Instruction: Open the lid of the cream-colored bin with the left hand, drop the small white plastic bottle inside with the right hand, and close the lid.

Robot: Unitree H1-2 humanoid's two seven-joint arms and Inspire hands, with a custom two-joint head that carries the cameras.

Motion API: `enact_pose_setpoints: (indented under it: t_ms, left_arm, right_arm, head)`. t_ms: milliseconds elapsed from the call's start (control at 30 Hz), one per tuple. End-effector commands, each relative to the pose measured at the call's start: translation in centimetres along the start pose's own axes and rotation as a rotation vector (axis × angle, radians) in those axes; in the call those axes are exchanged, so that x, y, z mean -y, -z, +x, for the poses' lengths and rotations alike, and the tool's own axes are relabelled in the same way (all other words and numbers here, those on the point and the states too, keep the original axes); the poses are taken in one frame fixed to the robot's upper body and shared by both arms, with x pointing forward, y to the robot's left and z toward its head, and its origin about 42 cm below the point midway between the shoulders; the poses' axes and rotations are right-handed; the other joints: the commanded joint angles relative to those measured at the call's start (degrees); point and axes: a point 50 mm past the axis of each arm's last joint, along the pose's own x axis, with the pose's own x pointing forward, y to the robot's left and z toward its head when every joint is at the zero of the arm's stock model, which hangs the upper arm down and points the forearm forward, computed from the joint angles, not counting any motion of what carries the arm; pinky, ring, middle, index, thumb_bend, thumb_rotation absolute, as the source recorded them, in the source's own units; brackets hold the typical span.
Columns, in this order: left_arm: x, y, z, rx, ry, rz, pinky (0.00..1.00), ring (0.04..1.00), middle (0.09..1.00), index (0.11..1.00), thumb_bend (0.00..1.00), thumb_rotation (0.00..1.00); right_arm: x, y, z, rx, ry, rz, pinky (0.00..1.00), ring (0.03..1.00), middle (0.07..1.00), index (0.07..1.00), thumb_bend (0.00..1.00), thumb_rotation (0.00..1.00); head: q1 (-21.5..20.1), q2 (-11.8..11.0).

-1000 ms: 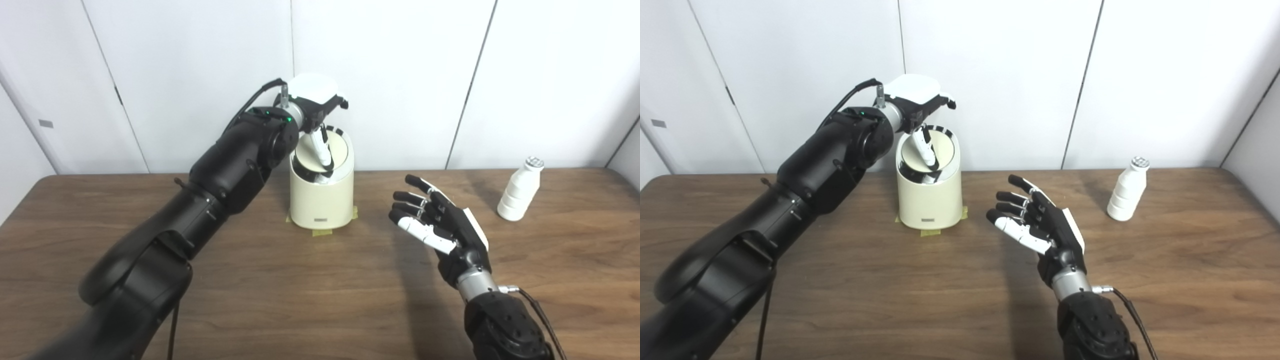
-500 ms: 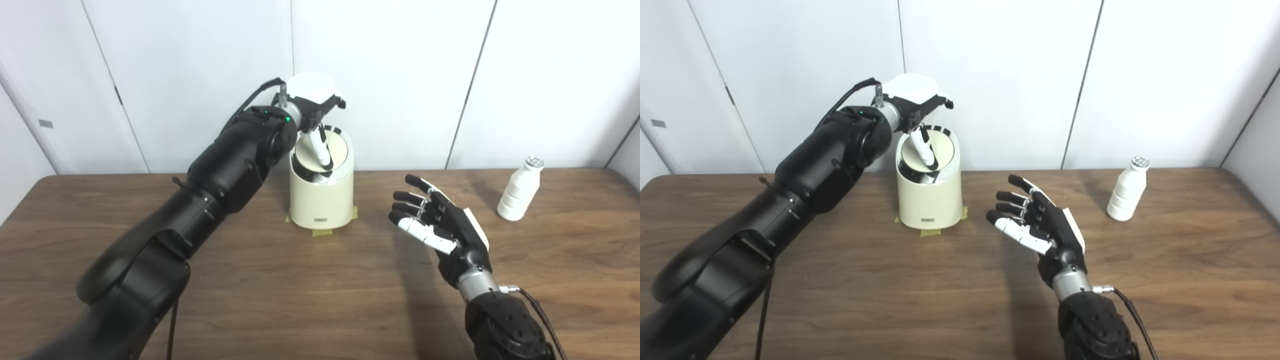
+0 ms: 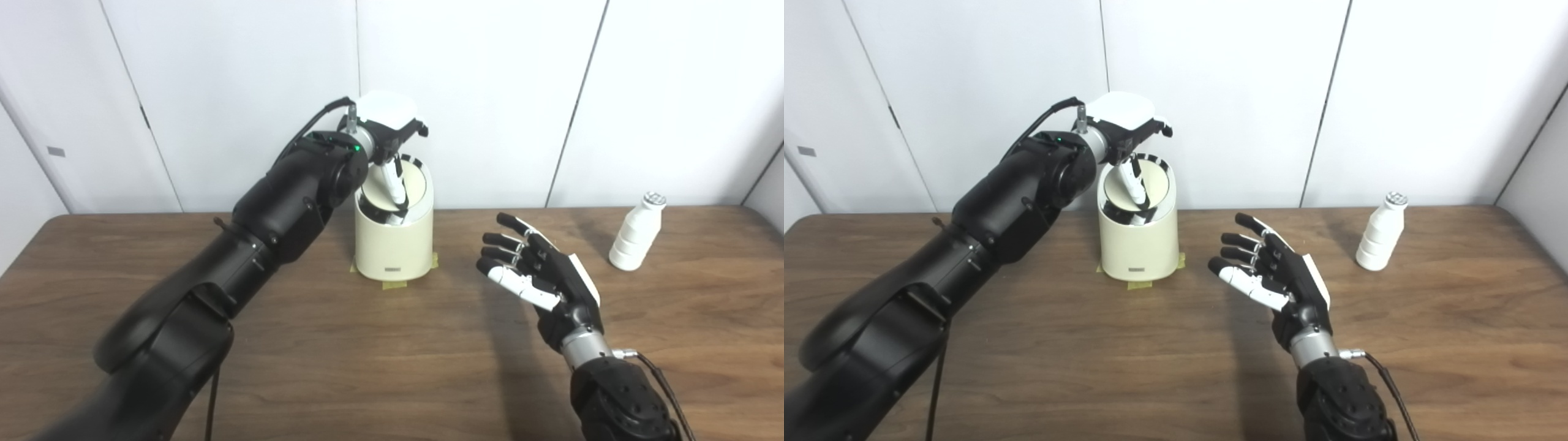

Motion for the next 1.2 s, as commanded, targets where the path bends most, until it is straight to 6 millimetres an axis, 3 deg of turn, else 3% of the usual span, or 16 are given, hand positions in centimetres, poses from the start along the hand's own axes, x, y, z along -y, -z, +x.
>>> enact_pose_setpoints:
  t_ms: [0,367,567,700,800,967,1067,1167]
  left_arm:
    - [-1.5,0.0,-0.1,0.001,-0.043,0.036,0.86,0.902,0.887,0.889,0.95,0.03]
    - [-0.5,0.0,0.1,0.0,-0.023,0.022,0.91,0.906,0.882,0.894,0.93,0.03]
    - [-1.0,0.4,-0.1,-0.004,-0.03,0.012,0.88,0.909,0.883,0.893,0.94,0.02]
    - [-2.0,0.5,-0.2,-0.002,-0.041,0.01,0.88,0.909,0.889,0.895,0.94,0.03]
    - [-3.5,0.6,-0.6,-0.004,-0.049,-0.011,0.94,0.929,0.902,0.899,0.93,0.02]
    - [-5.9,1.4,-1.5,0.0,-0.094,-0.077,0.88,0.911,0.9,0.896,0.97,0.03]
    - [-7.5,2.2,-2.2,0.014,-0.104,-0.163,0.73,0.85,0.866,0.894,0.97,0.04]
    - [-8.8,3.1,-3.2,0.014,-0.125,-0.264,0.73,0.848,0.852,0.895,0.95,0.04]
  right_arm:
    - [-0.3,-2.4,0.5,0.089,-0.021,0.009,0.62,0.704,0.71,0.806,0.59,0.16]
    - [-0.3,-2.4,0.6,0.092,-0.02,0.009,0.62,0.703,0.713,0.806,0.61,0.17]
    - [-0.3,-2.5,0.5,0.093,-0.019,0.008,0.62,0.7,0.711,0.807,0.6,0.17]
    - [-0.4,-2.5,0.5,0.091,-0.016,0.007,0.62,0.706,0.714,0.808,0.6,0.18]
    - [-0.4,-2.5,0.6,0.092,-0.017,0.009,0.63,0.708,0.713,0.808,0.61,0.18]
    - [-0.4,-2.5,0.6,0.093,-0.015,0.005,0.62,0.705,0.714,0.806,0.6,0.17]
    - [-0.3,-2.4,0.6,0.092,-0.017,0.003,0.63,0.709,0.716,0.808,0.6,0.18]
    - [-0.3,-2.5,0.6,0.092,-0.016,0.0,0.63,0.708,0.716,0.81,0.6,0.17]
  head:
    - [-0.04,0.02]
    - [-0.24,-0.11]
    - [-0.22,-0.02]
    - [-0.32,-0.08]
    - [-0.33,-0.14]
    - [-0.22,-0.18]
    - [-0.06,-0.1]
    - [-0.23,-0.19]
